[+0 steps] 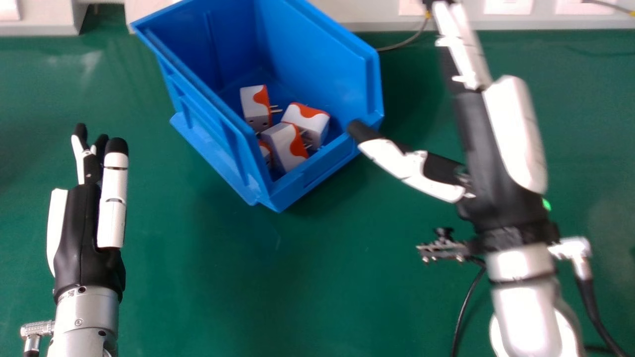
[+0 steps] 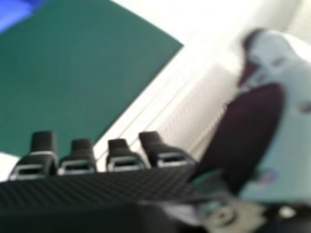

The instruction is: Pick all objects and put in blue box

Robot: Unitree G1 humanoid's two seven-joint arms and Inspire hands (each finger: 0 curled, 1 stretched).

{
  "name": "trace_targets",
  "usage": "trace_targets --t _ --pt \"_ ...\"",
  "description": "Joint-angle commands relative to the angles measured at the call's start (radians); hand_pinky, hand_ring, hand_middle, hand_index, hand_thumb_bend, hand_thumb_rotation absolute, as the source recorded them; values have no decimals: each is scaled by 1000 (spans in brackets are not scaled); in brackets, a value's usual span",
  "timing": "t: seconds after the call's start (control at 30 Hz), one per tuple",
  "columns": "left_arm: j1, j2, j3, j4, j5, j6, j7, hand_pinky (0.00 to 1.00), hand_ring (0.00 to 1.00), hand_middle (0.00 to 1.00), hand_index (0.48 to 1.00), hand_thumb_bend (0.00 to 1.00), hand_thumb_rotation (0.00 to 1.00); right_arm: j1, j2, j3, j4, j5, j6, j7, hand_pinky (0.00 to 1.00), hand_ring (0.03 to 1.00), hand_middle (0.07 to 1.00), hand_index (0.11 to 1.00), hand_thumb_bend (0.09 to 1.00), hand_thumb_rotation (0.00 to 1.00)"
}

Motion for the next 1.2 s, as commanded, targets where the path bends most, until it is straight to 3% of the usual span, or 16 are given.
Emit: trace_targets --t 0.0,0.1,0.4,0.47,0.9,1.07,1.17 --pt "13 12 9 -21 -15 -22 -7 1000 1000 1000 1000 418 1000 72 26 -13 19 13 -41 -29 900 998 1000 975 366 803" --pt "21 17 13 -23 -20 -20 -16 1000 1000 1000 1000 412 1000 155 38 -15 49 22 -54 -15 883 998 1000 979 382 936" --pt "28 37 29 -1 -45 -27 -51 1000 1000 1000 1000 405 1000 230 59 -43 132 165 -17 102 902 995 999 987 390 984" --pt "31 42 32 6 -45 -35 -56 1000 1000 1000 1000 408 1000 226 51 -64 125 203 6 148 950 998 1000 994 411 992" --pt "36 64 37 64 -32 -92 -70 973 999 1000 1000 449 1000 181 -9 -169 76 347 75 372 998 1000 1000 1000 483 1000" --pt "36 76 34 88 -34 -109 -74 980 1000 1000 1000 469 1000 181 -13 -192 63 368 79 405 1000 1000 1000 1000 513 1000" --pt "48 82 32 91 -38 -119 -85 981 1000 1000 1000 473 1000 195 -24 -213 40 385 81 429 1000 1000 1000 1000 521 1000"
